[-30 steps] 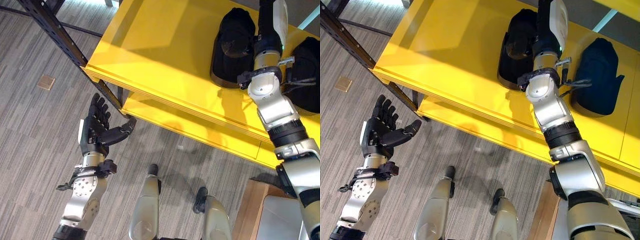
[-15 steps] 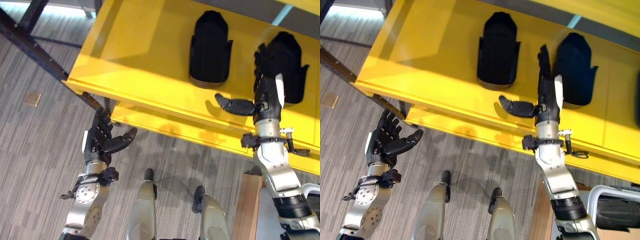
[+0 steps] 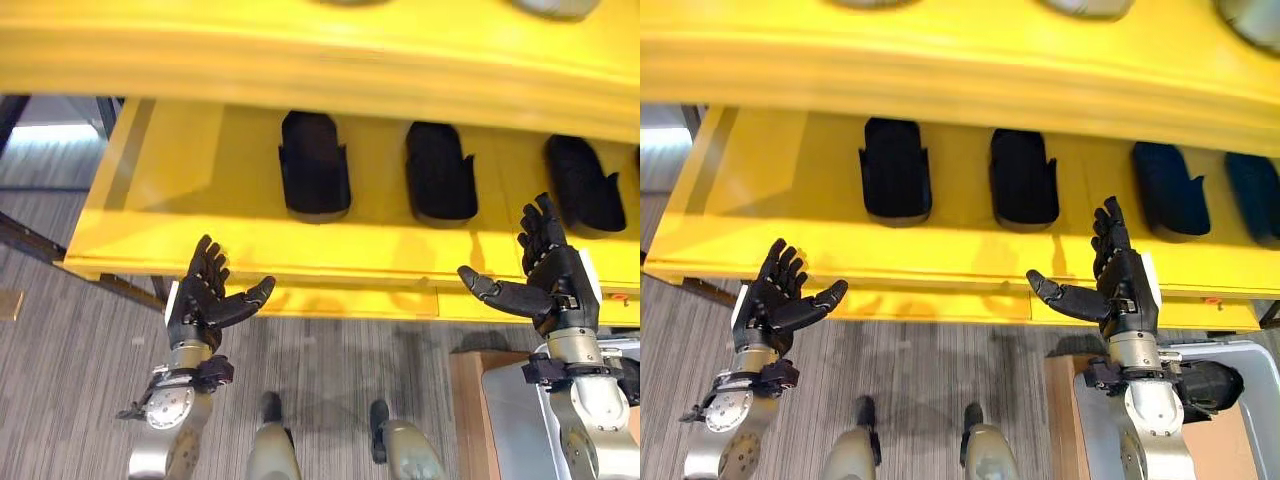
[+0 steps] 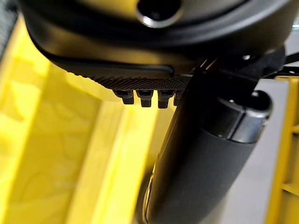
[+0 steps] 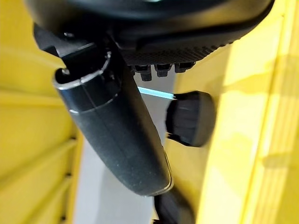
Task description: Move parts from the plastic box to the shelf.
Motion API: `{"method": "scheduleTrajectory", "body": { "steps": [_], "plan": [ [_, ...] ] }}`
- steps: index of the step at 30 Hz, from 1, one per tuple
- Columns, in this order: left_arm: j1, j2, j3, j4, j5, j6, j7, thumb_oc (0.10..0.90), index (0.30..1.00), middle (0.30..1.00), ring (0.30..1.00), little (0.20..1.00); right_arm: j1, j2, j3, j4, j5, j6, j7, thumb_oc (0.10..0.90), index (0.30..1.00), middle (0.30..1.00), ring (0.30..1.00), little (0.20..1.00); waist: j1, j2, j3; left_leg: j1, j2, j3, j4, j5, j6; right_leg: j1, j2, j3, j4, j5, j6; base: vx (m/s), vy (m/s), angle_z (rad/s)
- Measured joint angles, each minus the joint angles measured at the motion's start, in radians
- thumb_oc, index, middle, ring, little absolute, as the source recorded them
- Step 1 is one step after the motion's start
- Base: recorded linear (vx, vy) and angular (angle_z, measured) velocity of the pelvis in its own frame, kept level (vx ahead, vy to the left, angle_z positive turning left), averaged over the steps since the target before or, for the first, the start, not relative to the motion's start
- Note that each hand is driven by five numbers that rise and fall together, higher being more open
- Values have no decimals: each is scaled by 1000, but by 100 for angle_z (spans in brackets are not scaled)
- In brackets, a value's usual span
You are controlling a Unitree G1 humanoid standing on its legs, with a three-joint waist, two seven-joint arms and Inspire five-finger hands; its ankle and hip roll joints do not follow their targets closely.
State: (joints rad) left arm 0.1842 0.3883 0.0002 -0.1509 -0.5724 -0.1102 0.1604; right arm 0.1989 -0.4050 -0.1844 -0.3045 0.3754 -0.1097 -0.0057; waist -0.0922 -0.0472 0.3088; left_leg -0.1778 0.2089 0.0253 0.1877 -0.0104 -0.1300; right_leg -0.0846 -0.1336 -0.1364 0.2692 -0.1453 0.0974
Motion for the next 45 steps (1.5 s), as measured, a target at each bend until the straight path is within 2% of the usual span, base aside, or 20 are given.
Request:
{"method": "scheduleTrajectory", "body": {
  "steps": [3, 7, 12, 19, 23, 27, 32, 35, 36, 38, 39, 40, 41, 42, 43, 44, 45],
  "plan": [
    [27, -18, -3, 0, 0, 0, 0, 900, 1000, 1000, 1000, 1000, 0, 1, 6, 0, 1, -1, 11, 900, 1000, 1000, 1000, 1000, -16, 21, -36, 24, 11, 7, -40, 15, -1, 7, 11, 1, -10, 4, -7, 26, -26, -6],
    [51, -22, -19, 1, 0, 0, -4, 900, 1000, 1000, 1000, 1000, 31, 4, 11, 0, 11, -2, 20, 900, 1000, 1000, 1000, 1000, -17, 45, -62, 60, 19, 22, -105, 44, -2, 14, 21, 8, -17, 8, -14, 13, -1, -6],
    [59, -26, -54, 17, 1, 0, -6, 900, 1000, 1000, 1000, 1000, 78, 46, 39, 12, 22, -5, 18, 900, 1000, 1000, 1000, 1000, -19, 72, -105, 81, 18, 29, -152, 67, 11, 26, 23, 4, -36, 15, -22, 14, 21, 2],
    [61, -58, -85, 30, 39, 0, 3, 900, 1000, 1000, 1000, 1000, 75, 49, 136, 84, 34, -4, 19, 900, 1000, 1000, 1000, 1000, -33, 92, -147, 112, 16, 39, -234, 117, 5, 42, 27, -2, -104, 53, -14, 21, 36, 0],
    [60, -59, -87, 38, 50, 0, 9, 900, 1000, 1000, 1000, 1000, 73, 59, 153, 85, 43, -4, 18, 900, 1000, 1000, 1000, 1000, -43, 102, -158, 133, 12, 84, -265, 129, 3, 53, 30, 41, -176, 100, -4, 15, 38, -27],
    [50, -58, -88, 44, 74, -1, 10, 900, 1000, 1000, 1000, 1000, 72, 70, 167, 88, 61, -5, 9, 900, 1000, 1000, 1000, 1000, -67, 103, -160, 151, 10, 118, -266, 125, 9, 56, 28, 69, -192, 112, -1, -14, 20, -26],
    [33, -58, -89, 47, 75, -7, 28, 900, 1000, 1000, 1000, 1000, 46, 52, 203, 125, 63, -4, 8, 900, 1000, 1000, 1000, 1000, -80, 106, -161, 162, 18, 193, -264, 127, 7, -43, 42, 154, -83, 84, 2, -77, -155, -47],
    [31, -59, -94, 55, 75, -10, 25, 900, 1000, 1000, 1000, 1000, 55, 21, 206, 134, 69, -2, 11, 900, 1000, 1000, 1000, 1000, -97, 103, -160, 163, 38, 187, -258, 130, 4, -80, 67, 150, 11, 31, -20, -28, -298, -2],
    [33, -53, -94, 59, 76, -10, 19, 900, 1000, 1000, 1000, 1000, 57, 3, 206, 134, 69, -2, 19, 900, 1000, 1000, 1000, 1000, -91, 98, -159, 158, 47, 185, -246, 132, 0, -108, 81, 154, 74, -3, -40, -10, -328, -1],
    [37, -52, -95, 69, 76, -10, 10, 900, 1000, 1000, 1000, 1000, 65, -15, 205, 134, 68, -2, 24, 900, 1000, 1000, 1000, 1000, -83, 90, -157, 162, 63, 171, -241, 137, -7, -129, 90, 157, 128, -34, -57, -10, -295, 7],
    [41, -51, -102, 74, 75, -11, 0, 900, 1000, 1000, 1000, 1000, 69, -14, 199, 134, 68, -4, 21, 900, 1000, 1000, 1000, 1000, -66, 92, -154, 151, 76, 163, -224, 154, 14, -142, 117, 129, 177, -64, -73, -31, -258, 23],
    [34, -43, -113, 78, 75, -11, -6, 900, 1000, 1000, 1000, 1000, 74, -15, 195, 134, 68, -6, 20, 900, 1000, 1000, 1000, 1000, -58, 84, -152, 122, 86, 152, -191, 176, 15, -158, 131, 125, 215, -83, -104, -38, -321, 61],
    [21, -45, -126, 92, 74, -11, -18, 900, 1000, 1000, 1000, 1000, 75, -10, 179, 135, 68, -6, 20, 900, 1000, 1000, 1000, 1000, -52, 66, -140, 91, 88, 127, -192, 245, 99, -171, 135, 101, 238, -101, -131, -38, -400, 74],
    [15, -43, -132, 96, 73, -10, -22, 900, 1000, 1000, 1000, 1000, 76, -7, 171, 134, 67, -7, 19, 900, 1000, 1000, 1000, 1000, -56, 58, -134, 87, 86, 141, -207, 291, 126, -181, 131, 94, 243, -103, -147, -24, -303, 73],
    [12, -42, -142, 101, 69, -5, -26, 900, 1000, 1000, 1000, 1000, 76, 9, 153, 134, 61, -7, 19, 900, 1000, 1000, 1000, 1000, -41, 46, -126, 81, 84, 188, -214, 325, 152, -184, 125, 66, 229, -97, -163, 0, -160, 40],
    [13, -42, -149, 105, 68, -4, -34, 900, 1000, 1000, 1000, 1000, 76, 27, 140, 134, 59, -8, 18, 900, 1000, 1000, 1000, 1000, -37, 38, -122, 74, 71, 186, -203, 284, 107, -179, 130, 59, 207, -93, -166, 11, -119, 36],
    [10, -42, -154, 106, 68, -3, -47, 900, 1000, 1000, 1000, 1000, 73, 31, 131, 133, 59, -14, 18, 900, 1000, 1000, 1000, 1000, -42, 39, -122, 81, 24, 156, -199, 235, 82, -181, 131, 61, 179, -75, -170, 23, -120, 26]
  ]
}}
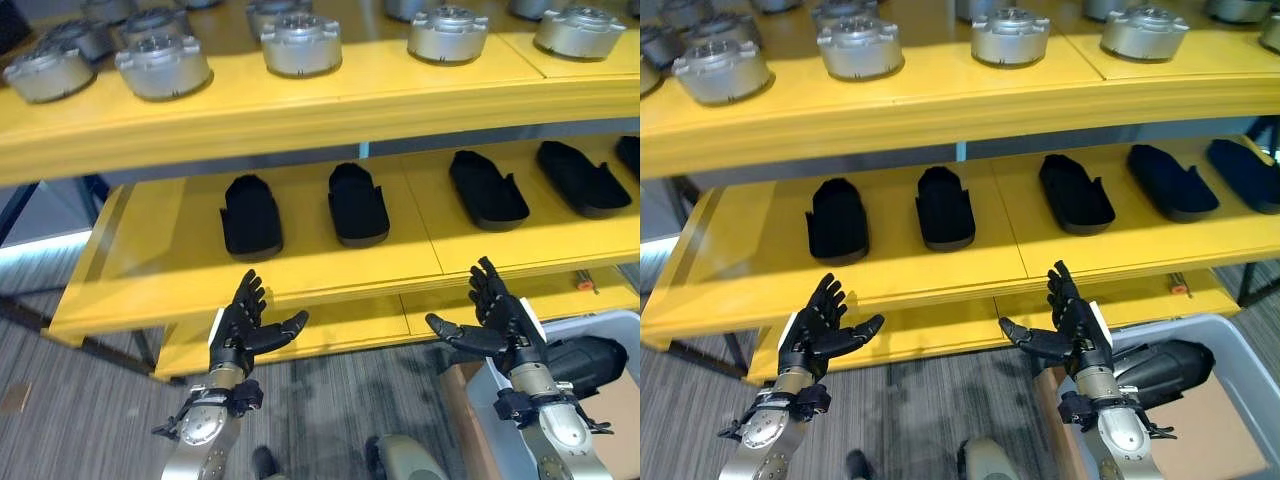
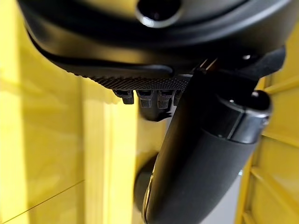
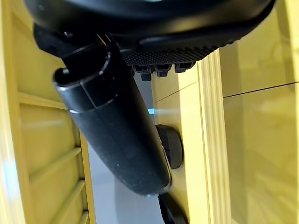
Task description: Move parts from the plastic box to the shelf.
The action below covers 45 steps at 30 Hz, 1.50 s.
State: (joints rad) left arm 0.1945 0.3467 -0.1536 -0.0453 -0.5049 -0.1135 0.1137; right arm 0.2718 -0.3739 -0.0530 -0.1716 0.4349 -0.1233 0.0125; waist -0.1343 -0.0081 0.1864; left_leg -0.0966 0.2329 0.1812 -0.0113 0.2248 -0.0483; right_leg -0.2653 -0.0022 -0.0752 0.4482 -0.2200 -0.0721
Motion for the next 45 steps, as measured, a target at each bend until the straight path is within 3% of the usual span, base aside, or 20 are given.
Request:
{"method": "scheduleTrajectory", "body": {
  "steps": [4, 6, 7, 8, 10, 11, 12, 13, 15, 23, 26, 31, 32, 33, 36, 37, 40, 41, 42, 45],
  "plan": [
    [-5, -12, 4, -7, 1, -2, -13, 900, 1000, 1000, 1000, 1000, -21, -15, 6, 2, 0, -3, 5, 900, 1000, 1000, 1000, 1000, 12, 9, 12, 65, -204, -210, -12, -180, 10, 48, 55, 85, -210, 177, -14, 39, -72, -33],
    [2, -18, 25, -18, 2, -5, -16, 900, 1000, 1000, 1000, 1000, -49, -10, 20, 16, -1, -3, 18, 900, 1000, 1000, 1000, 1000, 36, -21, 26, 67, -309, -323, -8, -234, 58, 103, 73, 168, -355, 280, -15, 39, -25, -115],
    [9, -22, 35, -25, 3, -6, -16, 900, 1000, 1000, 1000, 1000, -78, -9, 26, 30, -1, -2, 25, 900, 1000, 1000, 1000, 1000, 61, -34, 37, 52, -373, -382, 2, -246, 77, 117, 81, 208, -409, 292, 48, 10, 22, -146],
    [14, -27, 35, -24, 3, -4, -16, 900, 1000, 1000, 1000, 1000, -102, -4, 27, 47, -2, -2, 30, 900, 1000, 1000, 1000, 1000, 57, -20, 46, 34, -394, -426, 2, -243, 81, 110, 82, 158, -404, 226, 126, 23, 61, -148],
    [29, -41, 38, -44, 6, -6, -24, 900, 1000, 1000, 1000, 1000, -110, -8, 27, 54, -1, 0, 31, 900, 1000, 1000, 1000, 1000, 53, 12, 51, 24, -331, -439, 30, -218, 59, 106, 131, 151, -335, 260, -32, 9, 112, -86],
    [18, -44, 36, -33, 6, -4, -30, 900, 1000, 1000, 1000, 1000, -101, 1, 26, 57, -1, 1, 31, 900, 1000, 1000, 1000, 1000, 48, 7, 52, 14, -321, -418, 61, -212, 42, 118, 138, 154, -359, 265, -20, -4, 148, -34],
    [7, -48, 35, -35, 6, -3, -38, 900, 1000, 1000, 1000, 1000, -76, 14, 24, 44, -1, 0, 32, 900, 1000, 1000, 1000, 1000, 37, -8, 49, -9, -334, -391, 76, -217, 48, 117, 130, 164, -386, 248, 25, 16, 152, -25],
    [3, -57, 33, -35, 6, -3, -39, 900, 1000, 1000, 1000, 1000, -73, 12, 24, 46, -1, -1, 35, 900, 1000, 1000, 1000, 1000, 30, 10, 50, -21, -314, -390, 58, -214, 60, 111, 134, 153, -378, 206, 88, 40, 150, -43],
    [-3, -55, 35, -46, 6, -3, -38, 900, 1000, 1000, 1000, 1000, -79, 19, 24, 52, 1, 5, 33, 900, 1000, 1000, 1000, 1000, 30, 14, 49, -6, -288, -348, 42, -221, 30, 112, 139, 147, -393, 289, -18, 38, 149, -55],
    [13, -56, 36, -42, 0, -3, -38, 900, 1000, 1000, 1000, 1000, -75, 14, 30, 48, 1, 21, 32, 900, 1000, 1000, 1000, 1000, 31, 12, 48, 14, -337, -293, -27, -198, 78, 183, 161, 226, -437, 276, 63, 11, 123, -36],
    [39, -54, 43, -46, 0, -3, -35, 900, 1000, 1000, 1000, 1000, -82, 20, 32, 48, 1, 24, 35, 900, 1000, 1000, 1000, 1000, 57, 7, 46, 47, -298, -229, -59, -143, 98, 170, 194, 272, -405, 262, 78, -19, 152, -53],
    [42, -47, 46, -41, 0, -2, -30, 900, 1000, 1000, 1000, 1000, -92, 25, 36, 52, 1, 36, 39, 900, 1000, 1000, 1000, 1000, 47, -5, 49, 79, -278, -156, -68, -160, 121, 167, 222, 358, -366, 298, 68, -57, 107, -58],
    [30, -46, 47, -33, 1, -2, -26, 900, 1000, 1000, 1000, 1000, -96, 25, 40, 59, 1, 35, 39, 900, 1000, 1000, 1000, 1000, 44, 6, 55, 93, -251, -136, -67, -164, 122, 128, 242, 352, -283, 241, 122, -92, 90, -55],
    [14, -52, 44, -30, 1, -3, -13, 900, 1000, 1000, 1000, 1000, -101, 15, 41, 58, 1, 35, 39, 900, 1000, 1000, 1000, 1000, 41, 11, 57, 96, -246, -114, -67, -167, 126, 88, 210, 327, -205, 175, 111, -73, 56, -63],
    [-13, -44, 53, -13, 1, -6, -4, 900, 1000, 1000, 1000, 1000, -126, 21, 56, 60, 1, 35, 37, 900, 1000, 1000, 1000, 1000, 54, 8, 60, 100, -234, -18, -67, -179, 131, 10, -8, 185, -169, 144, 153, -7, 36, -89],
    [-7, -47, 66, -8, 1, -6, 7, 900, 1000, 1000, 1000, 1000, -138, 27, 80, 69, 0, 38, 33, 900, 1000, 1000, 1000, 1000, 70, 16, 63, 111, -209, 27, -66, -183, 128, 4, -99, -16, -181, 127, 143, 31, 52, -133],
    [42, -33, 121, -6, 2, -5, 15, 900, 1000, 1000, 1000, 1000, -114, 60, 128, 65, -1, 43, 39, 900, 1000, 1000, 1000, 1000, 116, -2, 66, 189, -149, 142, -67, -217, 81, 78, -190, -264, -217, 153, 154, 140, 32, -124],
    [54, -30, 131, -7, 2, -5, 16, 900, 1000, 1000, 1000, 1000, -111, 67, 129, 65, -2, 45, 41, 900, 1000, 1000, 1000, 1000, 123, -19, 60, 206, -155, 156, -67, -225, 68, 96, -204, -272, -232, 177, 154, 81, -24, -100],
    [84, -12, 156, -7, 4, -6, 21, 900, 1000, 1000, 1000, 1000, -103, 89, 125, 61, -1, 43, 41, 900, 1000, 1000, 1000, 1000, 120, -69, 38, 224, -192, 181, -61, -247, 34, 141, -235, -248, -279, 248, 163, 58, -41, -74],
    [88, -54, 156, -11, 11, 3, 26, 900, 1000, 1000, 1000, 1000, -103, 58, 82, 54, -1, 51, 31, 900, 1000, 1000, 1000, 1000, 104, -16, 36, 213, -149, 170, -63, -233, 24, 147, -162, -234, -353, 298, 134, 26, -150, -44]
  ]
}}
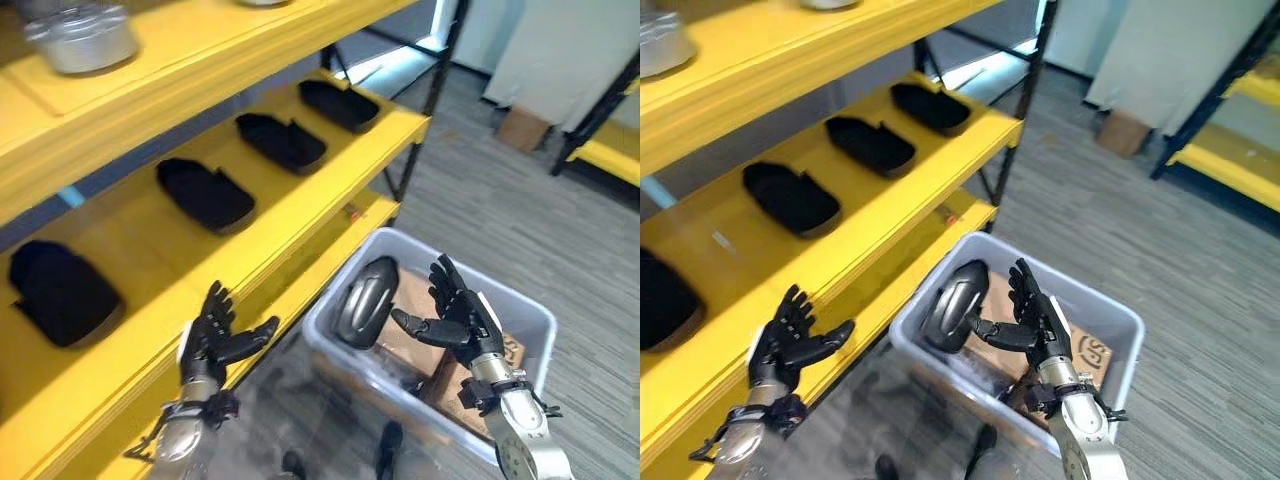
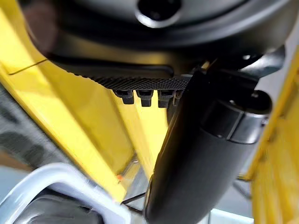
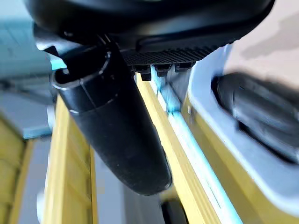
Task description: Move parts from the plastic box to the shelf.
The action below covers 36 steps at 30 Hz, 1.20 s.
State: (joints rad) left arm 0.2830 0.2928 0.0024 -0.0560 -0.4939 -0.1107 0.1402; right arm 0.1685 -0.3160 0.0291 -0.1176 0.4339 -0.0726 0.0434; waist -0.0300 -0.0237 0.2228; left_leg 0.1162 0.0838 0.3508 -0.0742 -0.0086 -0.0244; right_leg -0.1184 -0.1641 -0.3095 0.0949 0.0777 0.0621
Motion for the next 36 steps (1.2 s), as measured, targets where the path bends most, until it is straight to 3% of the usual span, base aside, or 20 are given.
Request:
{"method": "scheduleTrajectory", "body": {
  "steps": [4, 13, 24, 27, 29, 30, 31, 32, 33, 34, 36],
  "plan": [
    [-20, -41, -4, -7, 1, 0, -1, 900, 1000, 1000, 1000, 1000, 29, -26, -36, -1, 0, 8, -1, 900, 1000, 1000, 1000, 1000, -15, 9, 1, -7, 30, -18, 14, -13, -23, 10, 42, 30, -47, 17, -11, 112, -140, -26],
    [-3, -42, -1, -38, -1, 0, -2, 900, 1000, 1000, 1000, 1000, 52, -25, -35, -7, 2, 13, 12, 900, 1000, 1000, 1000, 1000, -23, 22, -6, 8, 16, 3, -2, -9, -34, 54, 46, 50, -175, 91, -5, 72, -79, -8],
    [10, -41, -6, -55, -2, 1, -23, 900, 1000, 1000, 1000, 1000, 60, -25, -35, -9, 21, 15, 14, 900, 1000, 1000, 1000, 1000, -32, 33, -12, 7, 22, 8, 3, -9, -34, 57, 53, 55, -180, 91, -2, 66, -126, -1],
    [11, -39, -7, -62, -4, 2, -24, 900, 1000, 1000, 1000, 1000, 73, -25, -34, -30, 21, 15, 17, 900, 1000, 1000, 1000, 1000, -46, 31, -14, -20, 58, 3, 84, -36, -45, 62, 75, 60, -179, 76, -11, 78, -299, -5],
    [14, -37, -4, -61, -6, 2, -25, 900, 1000, 1000, 1000, 1000, 72, -26, -27, -35, 22, 15, 18, 900, 1000, 1000, 1000, 1000, -40, 21, -13, -58, 80, -16, 202, -62, -41, 66, 95, 88, -177, 61, -28, -89, -214, -19],
    [11, -32, 3, -60, -6, 3, -28, 900, 1000, 1000, 1000, 1000, 72, -26, -18, -36, 22, 15, 20, 900, 1000, 1000, 1000, 1000, -22, -8, -10, -144, 104, -69, 404, -76, -37, 66, 97, 141, -161, 44, -54, -56, -119, -41],
    [16, -38, -3, -61, -9, 3, -28, 900, 1000, 1000, 1000, 1000, 74, -44, -16, -43, 22, 15, 21, 900, 1000, 1000, 1000, 1000, -10, -12, -8, -191, 118, -144, 523, -78, -41, 84, 101, 157, -156, 43, -66, 11, -30, -46],
    [22, -39, -9, -60, -10, 3, -30, 900, 1000, 1000, 1000, 1000, 72, -52, -17, -49, 22, 15, 20, 900, 1000, 1000, 1000, 1000, -7, -10, -6, -210, 122, -174, 563, -80, -45, 93, 107, 164, -157, 38, -74, 44, -9, -36],
    [16, -40, -18, -61, -10, 3, -33, 900, 1000, 1000, 1000, 1000, 68, -59, -27, -59, 25, 13, 15, 900, 1000, 1000, 1000, 1000, -17, -13, -2, -269, 104, -267, 634, -74, -38, 79, 105, 176, -141, 22, -92, 94, 86, -26],
    [5, -37, -18, -63, -10, 3, -38, 900, 1000, 1000, 1000, 1000, 61, -53, -34, -70, 39, 11, 9, 900, 1000, 1000, 1000, 1000, -17, -23, 2, -297, 96, -275, 599, -92, -27, 55, 96, 193, -123, 15, -93, 134, 152, -42],
    [-6, -37, -19, -59, -9, 3, -36, 900, 1000, 1000, 1000, 1000, 45, -54, -33, -71, 42, 11, 9, 900, 1000, 1000, 1000, 1000, -20, -42, 14, -291, 99, -293, 411, -86, -26, 24, 80, 227, -102, 14, -92, 124, 189, -43]
  ]
}}
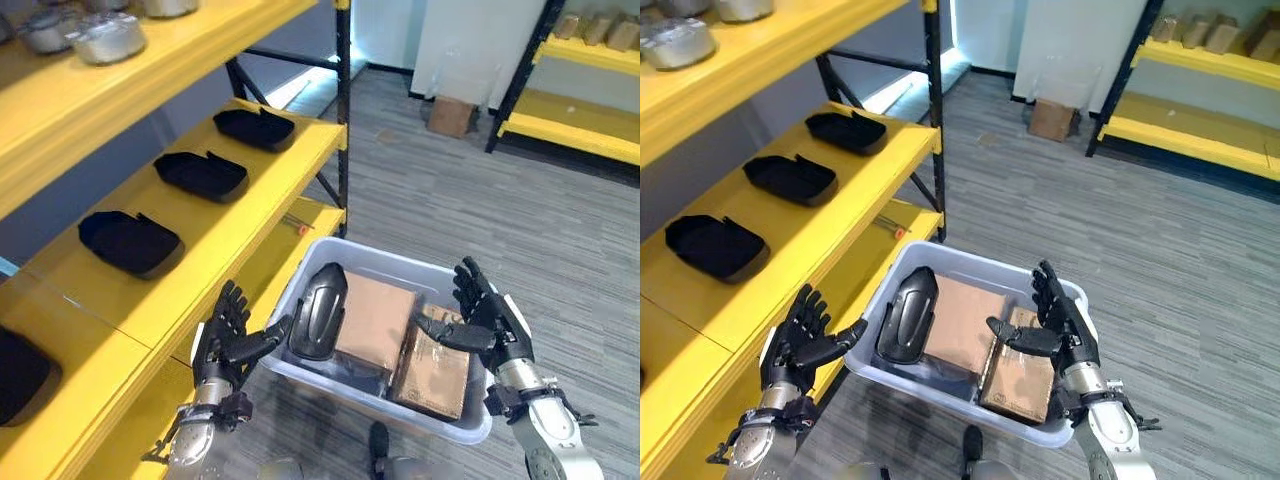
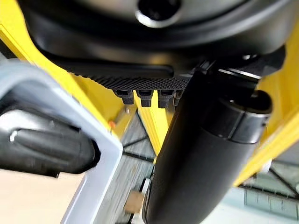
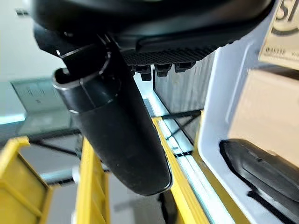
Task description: Move parts from the plastic box to the shelf.
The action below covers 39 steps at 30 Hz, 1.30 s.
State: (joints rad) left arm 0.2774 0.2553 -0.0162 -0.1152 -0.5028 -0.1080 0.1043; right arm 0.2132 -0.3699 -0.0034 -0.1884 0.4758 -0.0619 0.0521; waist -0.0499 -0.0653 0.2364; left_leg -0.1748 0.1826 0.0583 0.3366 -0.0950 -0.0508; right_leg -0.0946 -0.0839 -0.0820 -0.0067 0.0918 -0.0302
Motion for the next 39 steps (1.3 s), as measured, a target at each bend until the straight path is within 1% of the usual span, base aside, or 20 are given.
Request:
{"method": "scheduleTrajectory", "body": {
  "steps": [1, 2, 3, 4, 5, 6, 7, 8, 9, 10, 11, 15, 16, 21, 26, 29, 30, 31, 35, 39],
  "plan": [
    [-17, 2, -3, 12, 5, 0, -1, 900, 1000, 1000, 1000, 1000, 2, 6, -8, 1, 0, 0, -6, 900, 1000, 1000, 1000, 1000, -11, -2, 6, -12, 16, -19, -59, 10, -14, -1, 2, -1, -7, -3, 4, 118, 210, -31],
    [-36, 3, -4, 21, 15, 0, 2, 900, 1000, 1000, 1000, 1000, -2, 6, -6, 6, 0, 0, -20, 900, 1000, 1000, 1000, 1000, -3, 1, 7, 10, 29, -45, -178, 34, -36, -14, 10, 14, -9, -3, 6, 135, 220, -47],
    [-42, 2, -3, 23, 18, 0, 8, 900, 1000, 1000, 1000, 1000, -9, -1, -4, 7, 0, 0, -19, 900, 1000, 1000, 1000, 1000, 2, 2, 13, 17, 36, -49, -216, 38, -25, -22, 12, 31, -7, -2, 7, 150, 234, -66],
    [-50, 2, -11, 34, 18, 1, 16, 900, 1000, 1000, 1000, 1000, -18, -5, -6, 9, 0, -1, -29, 900, 1000, 1000, 1000, 1000, -9, 22, 20, 23, 42, -50, -263, 61, -39, -17, 18, 45, -15, 0, 16, 136, 221, -56],
    [-50, 1, -17, 34, 19, 1, 16, 900, 1000, 1000, 1000, 1000, -18, -12, -10, 8, 0, -1, -34, 900, 1000, 1000, 1000, 1000, -9, 39, 21, 38, 43, -43, -285, 59, -26, -19, 24, 48, -21, 3, 20, 117, 270, -59],
    [-52, -4, -25, 32, 18, 1, 15, 900, 1000, 1000, 1000, 1000, -22, -30, -15, 8, 0, -2, -40, 900, 1000, 1000, 1000, 1000, -19, 79, 30, 64, 52, -42, -314, 88, -29, -12, 37, 54, -36, 21, 48, 114, 288, -73],
    [-48, 0, -19, 32, 18, 1, 19, 900, 1000, 1000, 1000, 1000, -21, -12, -3, 11, 0, 0, -44, 900, 1000, 1000, 1000, 1000, -8, 79, 34, 80, 44, -7, -323, 121, -47, -13, 30, 86, -50, 15, 71, 109, 308, -80],
    [-48, 3, -19, 31, 18, 1, 19, 900, 1000, 1000, 1000, 1000, -11, -7, 1, 5, 0, 0, -40, 900, 1000, 1000, 1000, 1000, -3, 73, 33, 84, 34, 14, -328, 119, -42, -8, 16, 96, -69, 7, 83, 104, 301, -76],
    [-45, 1, -18, 25, 18, 1, 19, 900, 1000, 1000, 1000, 1000, -7, -8, 1, 2, 0, 0, -32, 900, 1000, 1000, 1000, 1000, 0, 92, 44, 90, 35, 35, -335, 137, -44, -9, 13, 83, -38, -7, 96, 81, 310, -36],
    [-35, 6, -18, 18, 18, 1, 19, 900, 1000, 1000, 1000, 1000, 13, 6, 1, 1, 0, 2, -31, 900, 1000, 1000, 1000, 1000, -6, 89, 44, 98, 20, 50, -338, 149, -40, 8, -11, 65, 22, -31, 90, 57, 304, -28],
    [-16, 13, -13, -3, 18, -4, 18, 900, 1000, 1000, 1000, 1000, 27, 15, 4, 0, -1, 2, -30, 900, 1000, 1000, 1000, 1000, 6, 68, 40, 117, -4, 77, -346, 166, -39, 37, -45, 70, 4, -29, 126, 24, 282, -16],
    [14, 19, 16, -11, 17, -4, 24, 900, 1000, 1000, 1000, 1000, 7, 22, 25, 0, -1, 4, -29, 900, 1000, 1000, 1000, 1000, 12, 61, 41, 124, -42, 138, -356, 163, -34, 33, -80, 106, -48, 9, 160, -21, 204, -32],
    [10, 20, 20, -12, 17, -4, 25, 900, 1000, 1000, 1000, 1000, 3, 22, 30, -1, -2, 5, -28, 900, 1000, 1000, 1000, 1000, 15, 56, 43, 122, -50, 156, -356, 159, -30, 30, -85, 119, -65, 20, 167, -23, 121, -26],
    [-12, 20, 22, -13, 17, -4, 40, 900, 1000, 1000, 1000, 1000, -15, 6, 29, -1, -8, 7, -29, 900, 1000, 1000, 1000, 1000, 24, 39, 50, 118, -48, 167, -358, 146, -30, 24, -83, 126, -79, 24, 168, -4, 95, -10],
    [-23, 20, 22, -14, 17, -4, 44, 900, 1000, 1000, 1000, 1000, -56, -44, 27, -1, -90, 7, -30, 900, 1000, 1000, 1000, 1000, 26, 15, 49, 86, -43, 154, -347, 146, -30, 7, -83, 112, -79, 22, 166, 14, -7, 8],
    [-20, 23, 29, -15, 17, -4, 44, 900, 1000, 1000, 1000, 1000, -88, -86, 24, -3, -146, 6, -31, 900, 1000, 1000, 1000, 1000, 29, 10, 49, 68, -42, 140, -340, 146, -30, 3, -84, 97, -79, 20, 165, -2, -62, 18],
    [-23, 27, 44, -20, 18, -4, 43, 900, 1000, 1000, 1000, 1000, -130, -173, 28, -3, -205, 7, -29, 900, 1000, 1000, 1000, 1000, 31, 6, 51, 39, -37, 122, -326, 147, -31, -5, -83, 80, -79, 20, 165, -17, -98, 33],
    [-25, 35, 51, -28, 18, -4, 46, 900, 1000, 1000, 1000, 1000, -156, -222, 23, -4, -225, 3, -32, 900, 1000, 1000, 1000, 1000, 30, 3, 52, 24, -34, 104, -319, 149, -34, -9, -78, 69, -79, 19, 164, -32, -68, 36],
    [-24, 82, 62, -48, 17, -5, 44, 900, 1000, 1000, 1000, 1000, -238, -269, 27, -2, -283, -21, -48, 900, 1000, 1000, 1000, 1000, 63, -8, 55, -18, -18, 76, -315, 161, -45, -31, -61, 40, -80, 18, 153, -55, -74, 17],
    [-59, 94, 57, -64, 17, -8, 46, 900, 1000, 1000, 1000, 1000, -317, -397, 128, 17, -368, -31, -48, 900, 1000, 1000, 1000, 1000, 78, -11, 69, -60, -16, 50, -305, 164, -49, -55, -57, 13, -79, 21, 151, -51, -37, 18]
  ]
}}
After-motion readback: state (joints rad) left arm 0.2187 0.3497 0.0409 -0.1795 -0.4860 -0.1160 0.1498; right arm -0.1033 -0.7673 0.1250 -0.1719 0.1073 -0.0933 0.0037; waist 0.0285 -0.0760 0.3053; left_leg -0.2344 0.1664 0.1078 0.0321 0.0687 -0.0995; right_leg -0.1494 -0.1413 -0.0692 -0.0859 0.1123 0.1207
